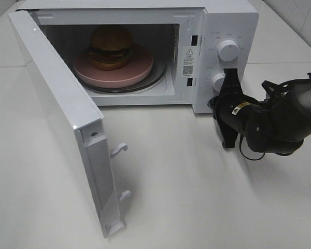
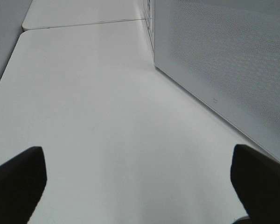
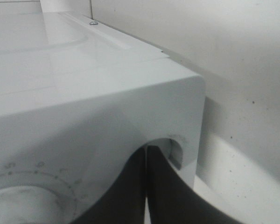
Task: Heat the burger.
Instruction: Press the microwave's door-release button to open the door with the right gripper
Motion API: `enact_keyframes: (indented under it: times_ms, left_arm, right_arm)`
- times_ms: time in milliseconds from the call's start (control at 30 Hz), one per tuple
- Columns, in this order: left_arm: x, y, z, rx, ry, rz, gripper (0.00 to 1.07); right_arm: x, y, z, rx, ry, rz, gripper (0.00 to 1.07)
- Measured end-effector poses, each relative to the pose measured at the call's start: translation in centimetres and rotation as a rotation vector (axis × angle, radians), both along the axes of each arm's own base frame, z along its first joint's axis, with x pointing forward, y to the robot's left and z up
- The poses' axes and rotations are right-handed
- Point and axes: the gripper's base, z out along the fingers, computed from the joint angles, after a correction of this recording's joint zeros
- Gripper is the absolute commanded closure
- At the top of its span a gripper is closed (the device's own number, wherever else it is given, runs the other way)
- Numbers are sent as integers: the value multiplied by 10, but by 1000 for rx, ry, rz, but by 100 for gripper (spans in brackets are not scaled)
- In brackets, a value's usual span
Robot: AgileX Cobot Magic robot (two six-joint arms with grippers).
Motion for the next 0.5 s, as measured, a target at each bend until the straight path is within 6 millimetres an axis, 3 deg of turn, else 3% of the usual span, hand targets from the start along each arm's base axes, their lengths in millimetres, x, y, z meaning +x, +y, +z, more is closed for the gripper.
enact_keyframes:
  times_ms: [500]
  left_arm:
    - [0,0,0,0,0,0,2]
  right_arm:
    - [-6,3,0,16,-13,2,107]
